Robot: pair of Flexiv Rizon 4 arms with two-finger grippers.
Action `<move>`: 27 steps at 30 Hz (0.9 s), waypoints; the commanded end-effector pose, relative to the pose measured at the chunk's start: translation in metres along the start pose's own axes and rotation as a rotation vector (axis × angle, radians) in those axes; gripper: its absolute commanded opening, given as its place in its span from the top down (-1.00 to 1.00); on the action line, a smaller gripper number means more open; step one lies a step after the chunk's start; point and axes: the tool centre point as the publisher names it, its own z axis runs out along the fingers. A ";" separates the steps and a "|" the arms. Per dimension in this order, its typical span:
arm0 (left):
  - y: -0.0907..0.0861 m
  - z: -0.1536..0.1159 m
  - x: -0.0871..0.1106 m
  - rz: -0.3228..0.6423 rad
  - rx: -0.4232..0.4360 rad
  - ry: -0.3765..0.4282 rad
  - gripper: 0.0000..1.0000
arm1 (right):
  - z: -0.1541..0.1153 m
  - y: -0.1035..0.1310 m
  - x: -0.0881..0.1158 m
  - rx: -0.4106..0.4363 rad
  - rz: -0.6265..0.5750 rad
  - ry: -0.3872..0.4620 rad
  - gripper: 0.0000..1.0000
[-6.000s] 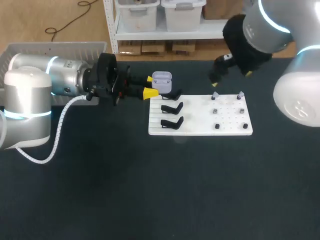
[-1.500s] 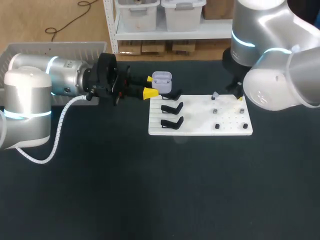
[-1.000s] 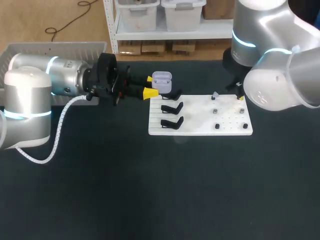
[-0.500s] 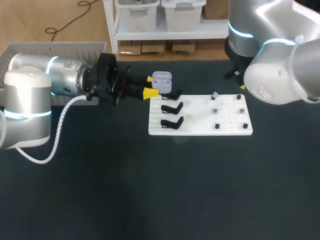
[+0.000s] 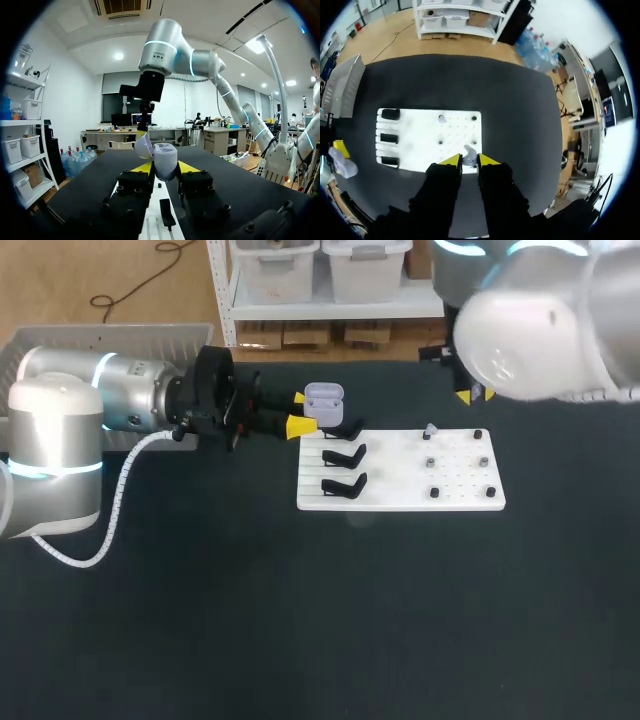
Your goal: Pick up each earbud case from the left stands, insert the matching earbuds, close the lid, and place the case in the box.
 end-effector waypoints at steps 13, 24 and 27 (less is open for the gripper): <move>-0.002 0.000 0.000 0.003 -0.005 -0.001 1.00 | -0.011 0.011 0.000 0.024 0.011 0.049 1.00; -0.002 0.000 0.000 0.003 -0.005 -0.001 1.00 | -0.015 0.011 0.000 0.038 0.013 0.041 1.00; -0.002 0.000 0.000 0.003 -0.005 -0.001 1.00 | -0.037 0.011 -0.001 0.056 0.060 0.057 1.00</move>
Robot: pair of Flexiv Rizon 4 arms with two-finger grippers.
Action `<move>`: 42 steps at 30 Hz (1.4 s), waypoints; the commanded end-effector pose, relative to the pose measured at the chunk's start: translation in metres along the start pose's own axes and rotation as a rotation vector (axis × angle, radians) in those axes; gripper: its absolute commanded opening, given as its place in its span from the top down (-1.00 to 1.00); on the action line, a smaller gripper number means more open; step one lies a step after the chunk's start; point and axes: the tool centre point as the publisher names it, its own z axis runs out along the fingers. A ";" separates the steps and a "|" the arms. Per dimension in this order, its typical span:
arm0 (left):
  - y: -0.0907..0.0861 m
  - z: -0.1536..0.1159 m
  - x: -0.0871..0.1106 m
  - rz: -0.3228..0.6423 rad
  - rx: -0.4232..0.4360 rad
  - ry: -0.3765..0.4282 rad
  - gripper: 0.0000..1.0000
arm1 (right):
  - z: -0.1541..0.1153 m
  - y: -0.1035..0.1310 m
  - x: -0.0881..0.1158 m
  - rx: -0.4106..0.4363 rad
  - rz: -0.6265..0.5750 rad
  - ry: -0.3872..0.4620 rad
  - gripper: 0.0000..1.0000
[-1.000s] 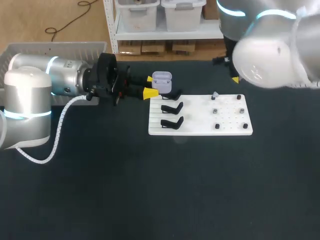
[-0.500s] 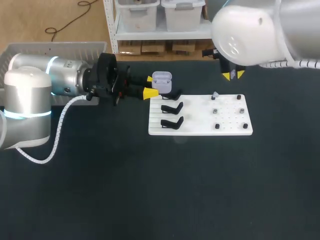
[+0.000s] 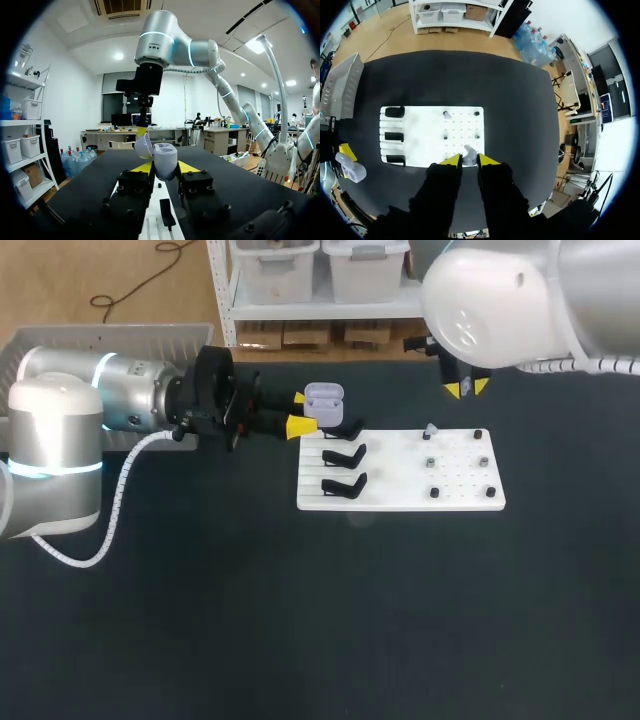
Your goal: Pick up each earbud case from the left stands, insert the matching earbuds, close the lid, and place the case in the box.
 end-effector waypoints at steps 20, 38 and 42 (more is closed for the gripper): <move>-0.002 0.000 0.000 0.003 -0.005 -0.001 1.00 | -0.123 0.042 0.045 -0.112 0.255 0.145 1.00; -0.002 0.000 0.000 0.003 -0.005 -0.001 1.00 | -0.123 0.042 0.045 -0.112 0.255 0.145 1.00; -0.002 0.000 0.000 0.003 -0.005 -0.001 1.00 | -0.130 0.064 0.045 -0.062 0.282 0.140 1.00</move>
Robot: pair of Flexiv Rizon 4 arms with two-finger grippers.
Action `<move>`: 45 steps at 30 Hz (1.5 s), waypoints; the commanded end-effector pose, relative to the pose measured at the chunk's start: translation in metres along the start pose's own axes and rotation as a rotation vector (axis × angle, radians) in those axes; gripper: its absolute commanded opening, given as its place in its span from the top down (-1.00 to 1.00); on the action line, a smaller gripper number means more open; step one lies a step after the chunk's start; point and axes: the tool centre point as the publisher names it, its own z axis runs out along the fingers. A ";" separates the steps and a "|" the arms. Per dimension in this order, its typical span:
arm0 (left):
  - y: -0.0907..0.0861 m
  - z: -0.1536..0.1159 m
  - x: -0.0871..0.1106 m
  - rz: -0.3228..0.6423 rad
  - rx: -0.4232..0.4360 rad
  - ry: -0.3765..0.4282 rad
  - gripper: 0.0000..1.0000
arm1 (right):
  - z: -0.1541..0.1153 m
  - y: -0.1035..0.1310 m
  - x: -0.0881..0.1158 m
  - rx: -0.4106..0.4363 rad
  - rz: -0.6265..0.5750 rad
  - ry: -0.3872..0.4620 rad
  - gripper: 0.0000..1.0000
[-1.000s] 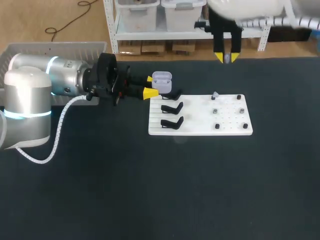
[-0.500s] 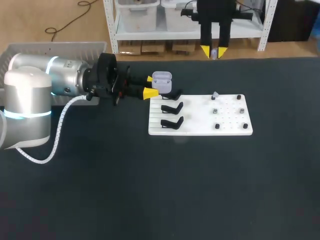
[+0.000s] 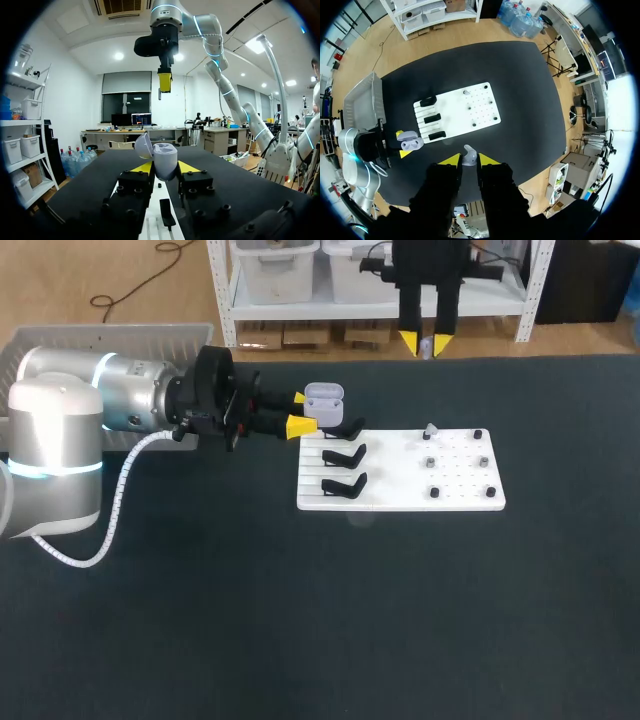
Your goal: Pick up each earbud case from the left stands, insert the matching earbuds, close the lid, and place the case in the box.
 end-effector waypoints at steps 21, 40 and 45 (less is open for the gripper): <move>-0.002 0.000 0.000 0.003 -0.005 -0.001 1.00 | 0.008 0.069 0.017 0.136 0.301 0.063 1.00; -0.002 0.000 0.000 0.003 -0.005 -0.001 1.00 | 0.031 0.100 0.022 0.148 0.281 0.080 1.00; -0.002 0.000 0.000 0.003 -0.005 -0.001 1.00 | 0.038 0.106 0.024 0.152 0.278 0.051 1.00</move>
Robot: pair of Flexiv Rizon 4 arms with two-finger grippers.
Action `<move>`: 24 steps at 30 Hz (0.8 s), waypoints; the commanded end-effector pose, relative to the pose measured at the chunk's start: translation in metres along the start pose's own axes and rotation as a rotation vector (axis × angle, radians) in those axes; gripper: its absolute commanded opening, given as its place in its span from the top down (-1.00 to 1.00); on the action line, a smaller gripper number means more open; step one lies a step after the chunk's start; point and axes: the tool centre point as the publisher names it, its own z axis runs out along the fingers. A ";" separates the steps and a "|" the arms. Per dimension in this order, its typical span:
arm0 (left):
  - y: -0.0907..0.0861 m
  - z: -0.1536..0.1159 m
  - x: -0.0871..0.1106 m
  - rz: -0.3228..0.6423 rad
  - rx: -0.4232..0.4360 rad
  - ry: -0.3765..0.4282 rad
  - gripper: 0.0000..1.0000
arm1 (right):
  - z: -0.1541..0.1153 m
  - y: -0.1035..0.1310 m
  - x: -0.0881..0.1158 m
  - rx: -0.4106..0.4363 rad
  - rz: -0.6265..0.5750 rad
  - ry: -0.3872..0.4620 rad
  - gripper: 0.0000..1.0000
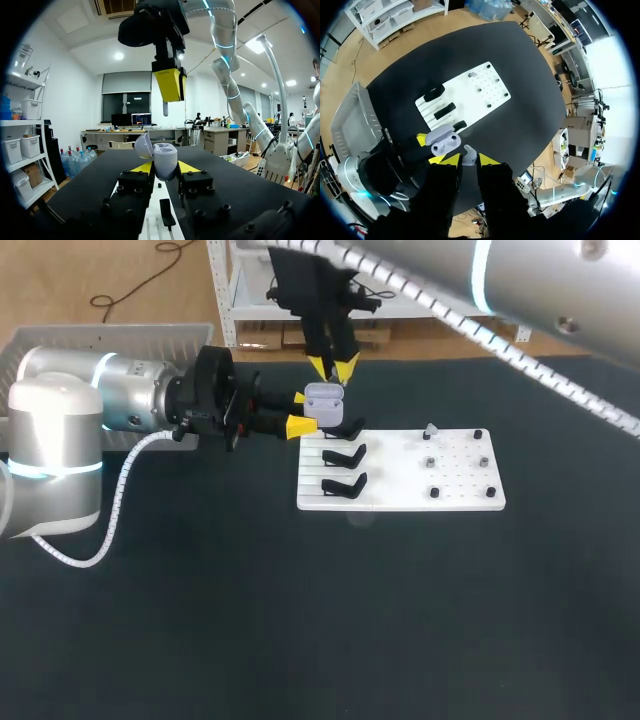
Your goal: Pick up each earbud case from the left stands, insert the matching earbuds, close the lid, and place the case in the box.
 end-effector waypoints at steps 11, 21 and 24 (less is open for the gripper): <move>-0.002 0.000 0.000 0.003 -0.005 -0.001 1.00 | 0.016 0.010 0.004 0.001 0.026 -0.034 1.00; -0.002 0.000 0.000 0.003 -0.005 -0.001 1.00 | 0.019 0.013 0.004 0.002 0.029 -0.023 1.00; -0.002 0.000 0.000 0.003 -0.005 -0.001 1.00 | 0.022 0.014 0.003 0.007 0.032 -0.021 1.00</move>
